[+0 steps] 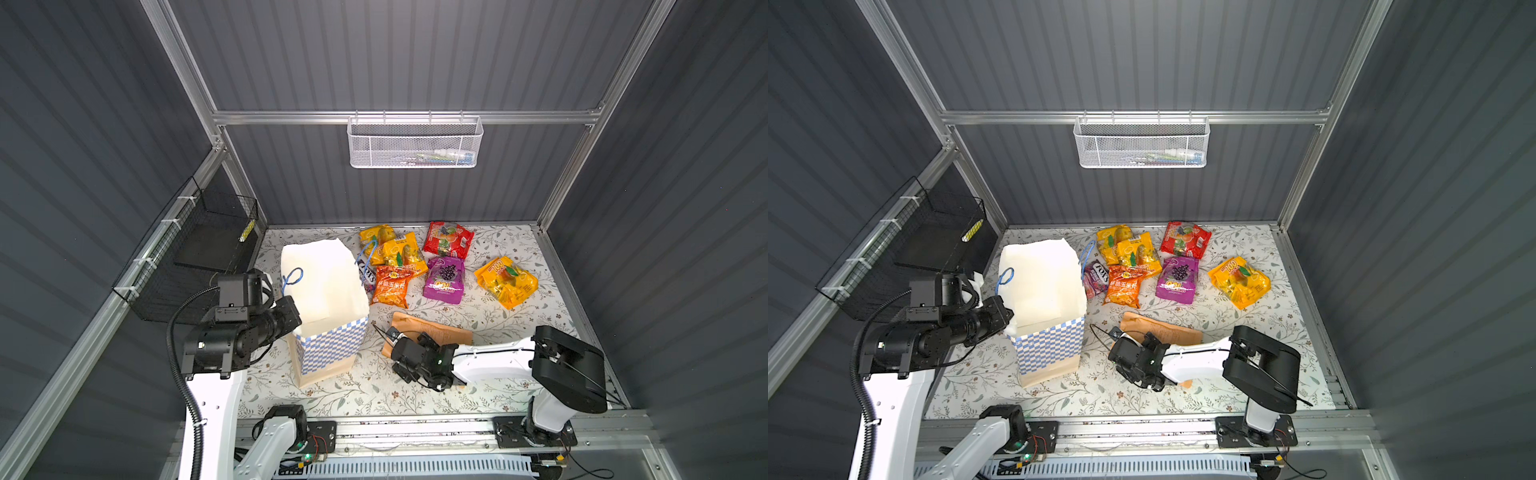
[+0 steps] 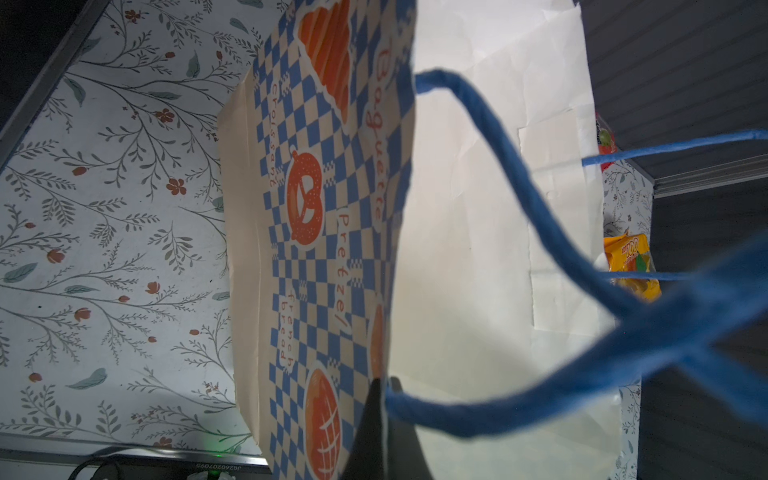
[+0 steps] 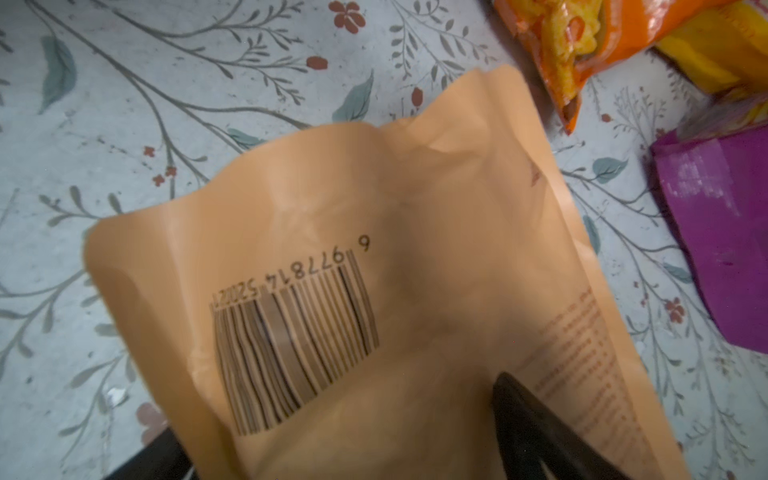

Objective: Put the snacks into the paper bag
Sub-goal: 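Pull the bag nearer with left gripper while right gripper lowers onto tan pouch, then close the right gripper on the tan pouch's end and lift it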

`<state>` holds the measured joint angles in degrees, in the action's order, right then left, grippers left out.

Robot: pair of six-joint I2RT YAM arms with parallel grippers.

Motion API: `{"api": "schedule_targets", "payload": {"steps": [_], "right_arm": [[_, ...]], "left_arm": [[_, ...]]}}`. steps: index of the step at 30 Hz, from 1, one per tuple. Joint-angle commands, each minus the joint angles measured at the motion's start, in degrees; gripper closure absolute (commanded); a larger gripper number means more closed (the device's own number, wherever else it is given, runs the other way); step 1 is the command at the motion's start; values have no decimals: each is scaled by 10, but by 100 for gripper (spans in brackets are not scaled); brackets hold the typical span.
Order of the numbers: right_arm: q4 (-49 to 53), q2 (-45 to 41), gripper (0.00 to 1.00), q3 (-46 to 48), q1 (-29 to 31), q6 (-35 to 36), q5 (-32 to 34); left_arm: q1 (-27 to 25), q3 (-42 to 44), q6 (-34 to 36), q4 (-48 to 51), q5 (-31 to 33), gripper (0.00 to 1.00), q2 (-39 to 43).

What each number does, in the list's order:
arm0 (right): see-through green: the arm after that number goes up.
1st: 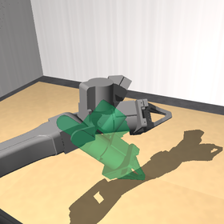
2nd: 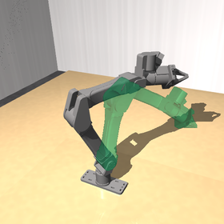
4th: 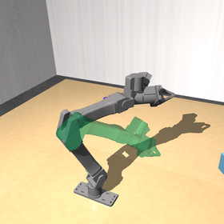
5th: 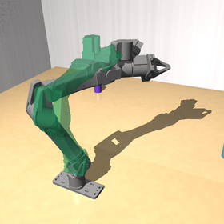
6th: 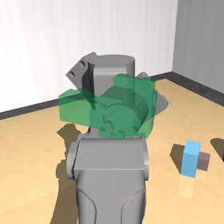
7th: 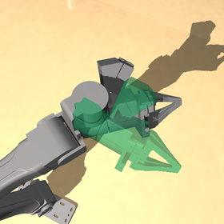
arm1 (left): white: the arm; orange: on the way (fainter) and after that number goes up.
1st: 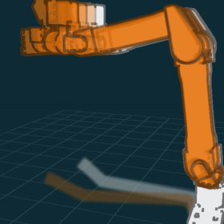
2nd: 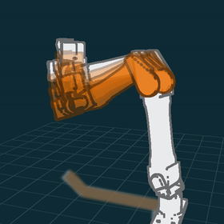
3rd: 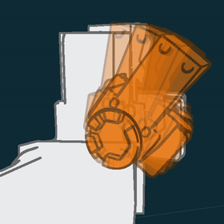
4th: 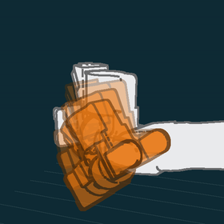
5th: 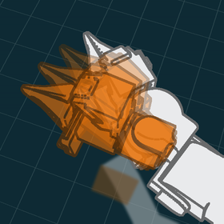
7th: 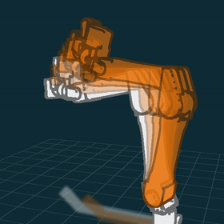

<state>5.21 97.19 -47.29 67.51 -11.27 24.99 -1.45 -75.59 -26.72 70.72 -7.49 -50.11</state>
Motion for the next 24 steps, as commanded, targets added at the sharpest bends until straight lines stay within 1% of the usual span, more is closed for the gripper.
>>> {"api": "schedule_targets", "payload": {"steps": [1,5,7,10,19,24], "right_arm": [[44,18,26,10,-15,-1,-43],[62,13,51,2,-19,5,-62],[72,2,66,-2,-19,3,-62],[78,-23,79,-4,-18,3,-67],[97,-139,95,-3,-19,7,-75],[121,-207,96,-20,-32,9,-99]], "left_arm": [[-2,-24,0,-3,-9,100,4],[-2,-23,-2,-12,-13,100,7],[-2,-23,-1,-13,-14,100,10],[-2,-22,3,-13,-13,100,15],[-2,-15,-4,-33,-37,100,20],[-2,-23,-4,-39,-46,100,19]]}}
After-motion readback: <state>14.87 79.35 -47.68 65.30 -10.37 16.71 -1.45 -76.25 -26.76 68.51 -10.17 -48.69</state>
